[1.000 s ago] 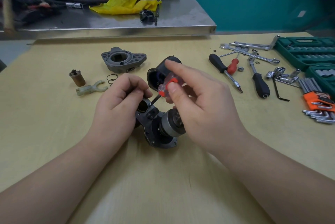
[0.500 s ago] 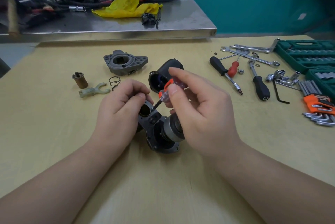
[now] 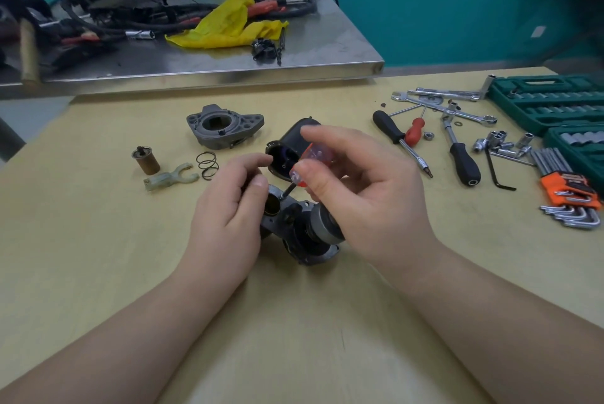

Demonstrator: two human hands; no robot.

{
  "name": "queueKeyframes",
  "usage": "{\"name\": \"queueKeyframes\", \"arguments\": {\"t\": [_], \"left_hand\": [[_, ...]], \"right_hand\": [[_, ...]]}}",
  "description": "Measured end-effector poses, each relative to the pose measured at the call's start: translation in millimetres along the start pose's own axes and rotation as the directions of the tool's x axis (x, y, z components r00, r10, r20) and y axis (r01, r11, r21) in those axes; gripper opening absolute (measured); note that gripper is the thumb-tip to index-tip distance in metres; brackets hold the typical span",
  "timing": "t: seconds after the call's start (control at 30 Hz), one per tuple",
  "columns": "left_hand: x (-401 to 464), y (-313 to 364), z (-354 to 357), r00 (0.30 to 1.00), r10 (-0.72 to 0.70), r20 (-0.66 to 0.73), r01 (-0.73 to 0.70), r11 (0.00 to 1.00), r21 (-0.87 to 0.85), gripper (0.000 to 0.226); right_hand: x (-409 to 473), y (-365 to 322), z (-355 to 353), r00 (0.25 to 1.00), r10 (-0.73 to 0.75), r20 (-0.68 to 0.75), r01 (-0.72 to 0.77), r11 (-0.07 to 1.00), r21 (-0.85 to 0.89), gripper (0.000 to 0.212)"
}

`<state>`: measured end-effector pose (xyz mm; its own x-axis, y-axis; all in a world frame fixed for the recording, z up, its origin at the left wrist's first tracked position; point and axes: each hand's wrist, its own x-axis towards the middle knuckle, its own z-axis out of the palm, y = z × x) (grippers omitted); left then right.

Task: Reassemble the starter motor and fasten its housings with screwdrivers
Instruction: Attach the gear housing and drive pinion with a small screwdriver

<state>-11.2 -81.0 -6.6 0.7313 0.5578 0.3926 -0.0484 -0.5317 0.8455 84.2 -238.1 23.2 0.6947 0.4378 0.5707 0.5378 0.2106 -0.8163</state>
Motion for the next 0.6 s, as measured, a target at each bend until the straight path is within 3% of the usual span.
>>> {"name": "queueKeyframes", "arguments": {"t": [0.27, 0.43, 0.6], "left_hand": [[2.0, -2.5, -1.8, 0.990, -0.106, 0.092, 0.101, 0.993, 0.059, 0.031], [-0.4, -1.1, 0.0, 0.991, -0.123, 0.058, 0.119, 0.991, 0.062, 0.026], [0.7, 0.4, 0.8, 0.990, -0.130, 0.057, 0.128, 0.991, 0.045, 0.042]], "right_hand": [[-1.9, 0.6, -3.8, 0.999, -0.032, 0.015, 0.034, 0.994, -0.101, 0.027], [-2.8, 3.4, -1.3, 0.999, -0.034, -0.029, 0.030, 0.989, -0.147, 0.025], [-1.3, 4.0, -1.0, 0.997, -0.014, -0.073, 0.003, 0.987, -0.158, 0.024]]}}
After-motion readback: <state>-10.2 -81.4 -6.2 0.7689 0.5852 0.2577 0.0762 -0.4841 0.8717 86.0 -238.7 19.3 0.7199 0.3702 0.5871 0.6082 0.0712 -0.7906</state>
